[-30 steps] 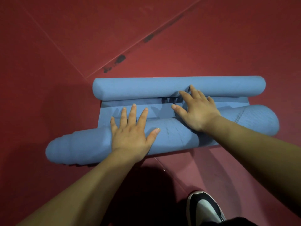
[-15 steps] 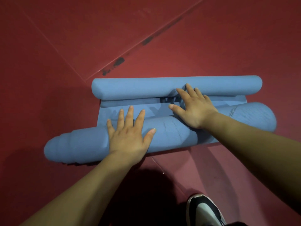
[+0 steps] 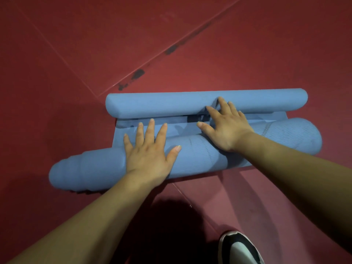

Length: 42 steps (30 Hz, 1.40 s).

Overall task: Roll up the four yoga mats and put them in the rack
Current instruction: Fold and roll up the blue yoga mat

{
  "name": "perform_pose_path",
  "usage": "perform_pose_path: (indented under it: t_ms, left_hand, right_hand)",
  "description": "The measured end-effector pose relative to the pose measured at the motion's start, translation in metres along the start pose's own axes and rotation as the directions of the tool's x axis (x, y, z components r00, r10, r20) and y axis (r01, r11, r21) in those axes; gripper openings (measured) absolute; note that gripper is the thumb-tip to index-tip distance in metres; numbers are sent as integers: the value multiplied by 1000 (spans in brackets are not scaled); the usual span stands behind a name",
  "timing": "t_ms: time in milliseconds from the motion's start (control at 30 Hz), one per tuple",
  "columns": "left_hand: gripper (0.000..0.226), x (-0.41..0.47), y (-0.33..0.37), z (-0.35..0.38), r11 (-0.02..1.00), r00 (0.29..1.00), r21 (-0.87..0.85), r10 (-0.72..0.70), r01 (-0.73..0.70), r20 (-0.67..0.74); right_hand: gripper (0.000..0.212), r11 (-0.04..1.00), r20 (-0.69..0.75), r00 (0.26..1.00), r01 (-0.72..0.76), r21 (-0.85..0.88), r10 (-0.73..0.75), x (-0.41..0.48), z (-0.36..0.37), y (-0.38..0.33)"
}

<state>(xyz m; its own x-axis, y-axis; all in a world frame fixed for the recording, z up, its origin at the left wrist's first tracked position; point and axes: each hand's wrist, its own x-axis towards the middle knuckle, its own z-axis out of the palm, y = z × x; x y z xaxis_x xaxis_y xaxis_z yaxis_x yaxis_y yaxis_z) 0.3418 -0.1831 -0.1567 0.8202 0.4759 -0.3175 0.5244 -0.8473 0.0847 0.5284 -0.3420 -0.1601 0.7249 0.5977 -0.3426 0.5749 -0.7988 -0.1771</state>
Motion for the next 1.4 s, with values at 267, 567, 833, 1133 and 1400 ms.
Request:
perform_pose_path:
  t_ms: [267, 567, 833, 1133, 1400]
  left_hand:
    - [83, -19, -2, 15, 1000, 999, -10, -10, 9, -51]
    - [82, 11, -4, -2, 1000, 999, 10, -20, 20, -29]
    - [85, -17, -1, 7, 999, 999, -50, 21, -22, -25]
    - [82, 5, -5, -2, 999, 1000, -40, 12, -12, 4]
    - [81, -24, -1, 8, 997, 999, -64, 39, -42, -37]
  right_hand:
    - [79, 995, -36, 998, -54, -81, 51, 5, -3, -6]
    - [85, 998, 47, 999, -11, -64, 14, 5, -3, -6]
    - [85, 999, 27, 999, -28, -30, 29, 12, -8, -8]
    - [80, 997, 6, 997, -71, -31, 71, 15, -11, -11]
    - [82, 997, 17, 998, -68, -34, 68, 15, -11, -9]
